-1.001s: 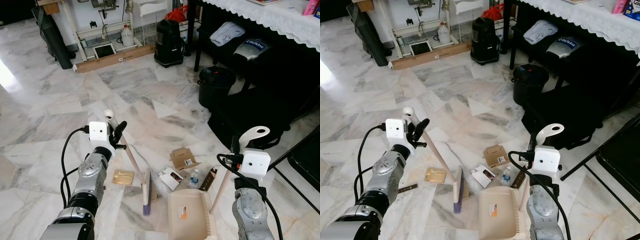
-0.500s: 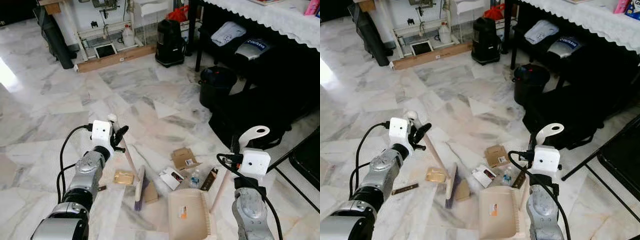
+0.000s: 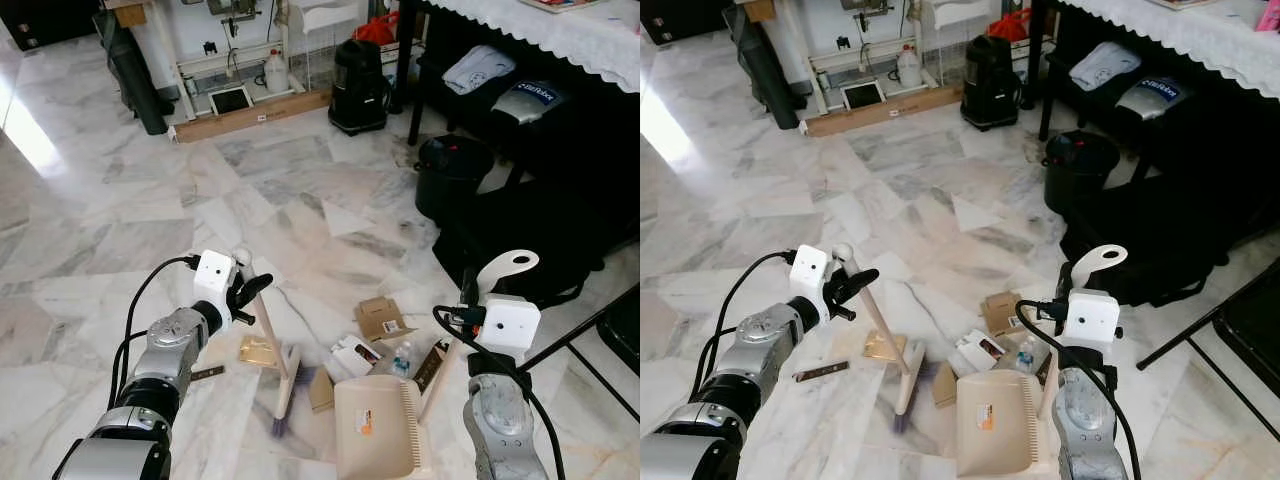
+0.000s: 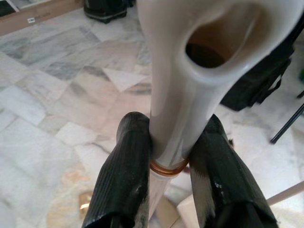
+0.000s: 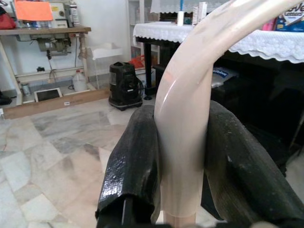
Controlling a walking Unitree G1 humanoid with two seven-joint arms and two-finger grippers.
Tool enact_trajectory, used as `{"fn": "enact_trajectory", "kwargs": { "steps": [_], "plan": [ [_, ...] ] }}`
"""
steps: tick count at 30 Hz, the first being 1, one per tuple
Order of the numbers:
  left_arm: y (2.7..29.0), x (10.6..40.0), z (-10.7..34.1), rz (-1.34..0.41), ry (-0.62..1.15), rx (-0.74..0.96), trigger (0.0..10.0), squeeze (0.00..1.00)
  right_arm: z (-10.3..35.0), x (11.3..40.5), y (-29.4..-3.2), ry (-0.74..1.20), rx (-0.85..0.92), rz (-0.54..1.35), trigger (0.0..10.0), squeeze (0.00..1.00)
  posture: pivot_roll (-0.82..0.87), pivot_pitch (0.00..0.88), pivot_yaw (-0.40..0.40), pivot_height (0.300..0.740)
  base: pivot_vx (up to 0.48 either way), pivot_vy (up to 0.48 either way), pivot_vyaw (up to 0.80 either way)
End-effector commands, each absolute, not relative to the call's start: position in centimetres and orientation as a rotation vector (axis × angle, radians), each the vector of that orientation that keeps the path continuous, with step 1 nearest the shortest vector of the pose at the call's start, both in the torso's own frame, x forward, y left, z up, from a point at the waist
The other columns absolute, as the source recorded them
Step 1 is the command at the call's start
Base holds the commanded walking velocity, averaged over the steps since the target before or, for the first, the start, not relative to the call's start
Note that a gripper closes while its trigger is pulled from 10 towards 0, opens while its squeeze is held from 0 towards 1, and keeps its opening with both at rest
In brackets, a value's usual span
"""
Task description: Sweep floor
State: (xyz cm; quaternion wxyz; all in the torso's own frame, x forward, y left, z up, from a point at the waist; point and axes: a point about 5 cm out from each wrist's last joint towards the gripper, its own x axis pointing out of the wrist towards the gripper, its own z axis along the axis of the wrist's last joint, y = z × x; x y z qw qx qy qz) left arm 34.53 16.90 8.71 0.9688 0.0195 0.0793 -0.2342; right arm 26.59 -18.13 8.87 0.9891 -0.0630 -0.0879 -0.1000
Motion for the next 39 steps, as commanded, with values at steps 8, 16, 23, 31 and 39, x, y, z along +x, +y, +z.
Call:
{"fn": "enact_trajectory", "kwargs": {
  "steps": [8, 16, 23, 31, 39],
  "plan": [
    [16.6, 33.4, 8.3, -0.681, 0.231, -0.019, 10.0, 0.00, 9.5, 26.8, -18.0, -0.203, -0.123, -0.195, 10.0, 0.00, -0.05, 0.088, 0.074, 0.740, 0.000, 0.000, 0.00],
    [17.6, 33.5, 9.3, -0.676, 0.203, 0.006, 10.0, 0.00, 9.5, 26.9, -18.0, -0.205, -0.122, -0.196, 10.0, 0.00, -0.04, 0.089, 0.072, 0.740, 0.000, 0.000, 0.00],
    [17.9, 34.0, 10.6, -0.613, 0.112, 0.015, 10.0, 0.00, 9.6, 26.9, -18.1, -0.210, -0.124, -0.205, 10.0, 0.00, -0.04, 0.089, 0.072, 0.740, 0.000, 0.000, 0.00],
    [18.6, 33.9, 12.1, -0.519, -0.009, 0.007, 10.0, 0.00, 10.0, 27.0, -18.4, -0.229, -0.125, -0.221, 10.0, 0.00, -0.04, 0.088, 0.069, 0.740, 0.000, 0.000, 0.00],
    [18.5, 33.8, 12.0, -0.493, -0.014, 0.013, 10.0, 0.00, 10.8, 27.1, -18.7, -0.269, -0.128, -0.250, 10.0, 0.00, -0.04, 0.085, 0.069, 0.740, 0.000, 0.000, 0.00]
  ]
}}
